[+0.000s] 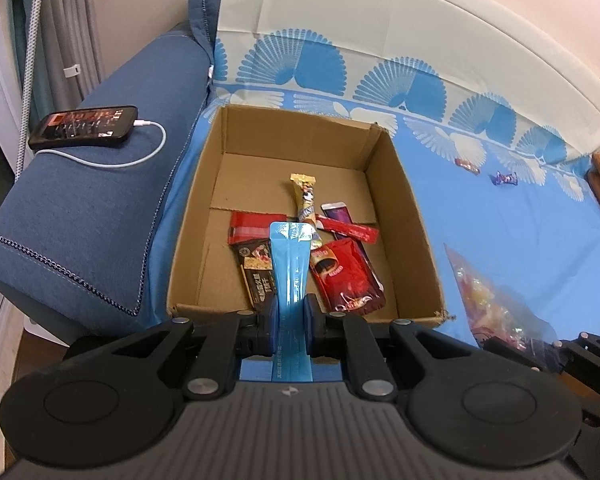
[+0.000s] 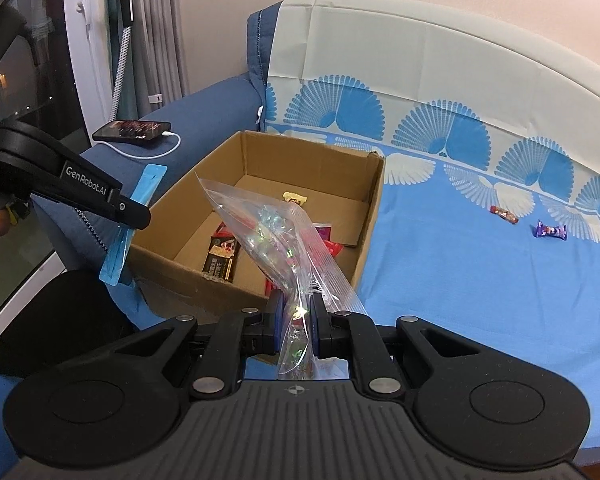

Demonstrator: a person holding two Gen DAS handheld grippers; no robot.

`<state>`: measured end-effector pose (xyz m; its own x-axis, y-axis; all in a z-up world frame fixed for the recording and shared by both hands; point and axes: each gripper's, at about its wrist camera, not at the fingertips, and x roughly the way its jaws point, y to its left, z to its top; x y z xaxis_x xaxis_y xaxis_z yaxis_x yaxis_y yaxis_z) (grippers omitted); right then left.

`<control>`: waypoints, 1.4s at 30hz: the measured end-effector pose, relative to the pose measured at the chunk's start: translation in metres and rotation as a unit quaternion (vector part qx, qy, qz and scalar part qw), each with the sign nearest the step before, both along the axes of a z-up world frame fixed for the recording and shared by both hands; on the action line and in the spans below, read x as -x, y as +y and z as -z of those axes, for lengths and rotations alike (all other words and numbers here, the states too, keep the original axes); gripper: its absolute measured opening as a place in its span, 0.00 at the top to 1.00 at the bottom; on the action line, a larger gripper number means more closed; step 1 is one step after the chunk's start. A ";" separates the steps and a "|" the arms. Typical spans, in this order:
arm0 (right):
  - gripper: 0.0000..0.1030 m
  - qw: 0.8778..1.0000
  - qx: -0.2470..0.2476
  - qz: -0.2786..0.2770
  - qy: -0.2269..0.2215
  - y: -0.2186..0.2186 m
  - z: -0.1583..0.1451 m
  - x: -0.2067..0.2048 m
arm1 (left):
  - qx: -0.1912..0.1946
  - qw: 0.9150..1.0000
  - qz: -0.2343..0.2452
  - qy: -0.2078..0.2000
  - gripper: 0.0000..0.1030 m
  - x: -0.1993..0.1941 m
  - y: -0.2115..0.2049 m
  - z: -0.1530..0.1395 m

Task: Organize snacks
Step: 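Carry the blue stick and candy bag over the box and lower them, then open both tools to drop the blue stick and candy bag into the box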

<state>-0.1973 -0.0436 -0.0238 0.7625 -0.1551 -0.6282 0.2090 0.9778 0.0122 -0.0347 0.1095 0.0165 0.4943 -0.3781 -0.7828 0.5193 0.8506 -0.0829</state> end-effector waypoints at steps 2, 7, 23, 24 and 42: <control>0.86 1.000 0.000 -0.001 0.000 0.000 -0.001 -0.003 | 0.001 1.000 -0.004 -0.001 0.87 -0.005 0.001 -0.001; 0.86 1.000 0.003 -0.007 -0.004 -0.001 -0.006 -0.015 | 0.006 1.000 -0.013 -0.004 0.87 -0.020 0.001 -0.005; 0.86 1.000 -0.007 -0.020 -0.014 -0.017 -0.009 -0.087 | 0.012 1.000 -0.018 -0.003 0.87 -0.076 -0.030 -0.003; 0.86 1.000 -0.008 -0.020 -0.013 -0.019 -0.007 -0.092 | 0.010 1.000 -0.018 -0.001 0.87 -0.080 -0.032 -0.001; 0.86 0.999 -0.034 -0.010 0.029 -0.050 0.036 -0.173 | -0.033 0.998 -0.023 0.039 0.87 -0.154 -0.071 0.056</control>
